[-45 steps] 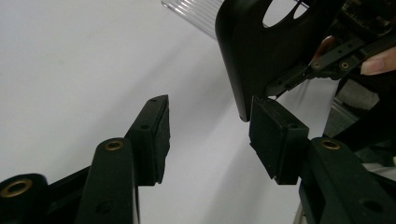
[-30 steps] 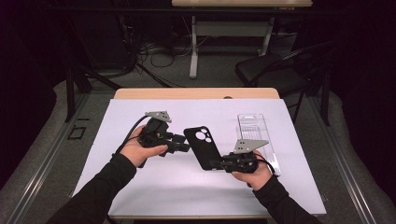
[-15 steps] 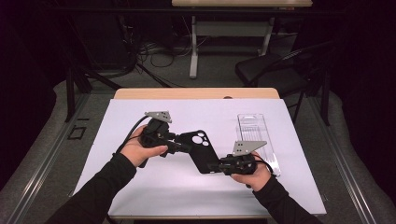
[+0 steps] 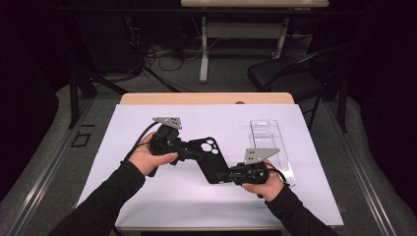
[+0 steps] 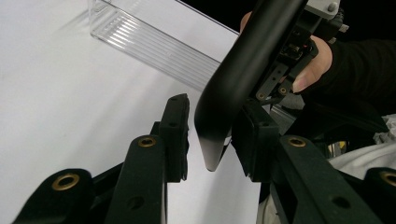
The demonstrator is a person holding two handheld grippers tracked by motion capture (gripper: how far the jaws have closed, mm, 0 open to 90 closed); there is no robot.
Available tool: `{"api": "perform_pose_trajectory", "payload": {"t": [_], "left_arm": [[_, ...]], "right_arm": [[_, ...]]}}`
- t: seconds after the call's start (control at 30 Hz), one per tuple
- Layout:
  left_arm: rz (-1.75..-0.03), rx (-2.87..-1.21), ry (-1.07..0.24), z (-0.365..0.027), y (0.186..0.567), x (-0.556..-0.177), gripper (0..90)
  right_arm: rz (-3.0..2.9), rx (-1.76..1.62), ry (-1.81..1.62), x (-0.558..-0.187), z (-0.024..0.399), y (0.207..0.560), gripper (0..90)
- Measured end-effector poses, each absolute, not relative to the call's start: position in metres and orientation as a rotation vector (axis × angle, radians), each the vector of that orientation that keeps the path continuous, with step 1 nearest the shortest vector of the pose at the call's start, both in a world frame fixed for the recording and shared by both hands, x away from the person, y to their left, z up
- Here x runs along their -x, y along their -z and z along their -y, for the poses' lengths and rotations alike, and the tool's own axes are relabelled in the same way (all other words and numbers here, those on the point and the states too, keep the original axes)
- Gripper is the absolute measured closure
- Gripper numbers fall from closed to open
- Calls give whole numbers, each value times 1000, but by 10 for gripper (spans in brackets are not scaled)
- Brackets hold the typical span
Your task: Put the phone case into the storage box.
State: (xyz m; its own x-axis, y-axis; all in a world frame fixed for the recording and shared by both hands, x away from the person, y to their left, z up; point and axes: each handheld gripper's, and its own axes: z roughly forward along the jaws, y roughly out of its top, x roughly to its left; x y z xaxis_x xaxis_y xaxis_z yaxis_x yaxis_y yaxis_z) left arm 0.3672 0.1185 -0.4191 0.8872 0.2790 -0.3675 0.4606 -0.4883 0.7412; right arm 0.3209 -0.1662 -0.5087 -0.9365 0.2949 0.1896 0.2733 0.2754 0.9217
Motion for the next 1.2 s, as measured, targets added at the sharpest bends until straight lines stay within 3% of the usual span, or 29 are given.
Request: {"api": "perform_pose_trajectory", "payload": {"t": [1.2], "left_arm": [[-501,-2128,265,-117,418,-364,803]], "right_arm": [[-2504,-568,-1800,-322,166,510,857]]}}
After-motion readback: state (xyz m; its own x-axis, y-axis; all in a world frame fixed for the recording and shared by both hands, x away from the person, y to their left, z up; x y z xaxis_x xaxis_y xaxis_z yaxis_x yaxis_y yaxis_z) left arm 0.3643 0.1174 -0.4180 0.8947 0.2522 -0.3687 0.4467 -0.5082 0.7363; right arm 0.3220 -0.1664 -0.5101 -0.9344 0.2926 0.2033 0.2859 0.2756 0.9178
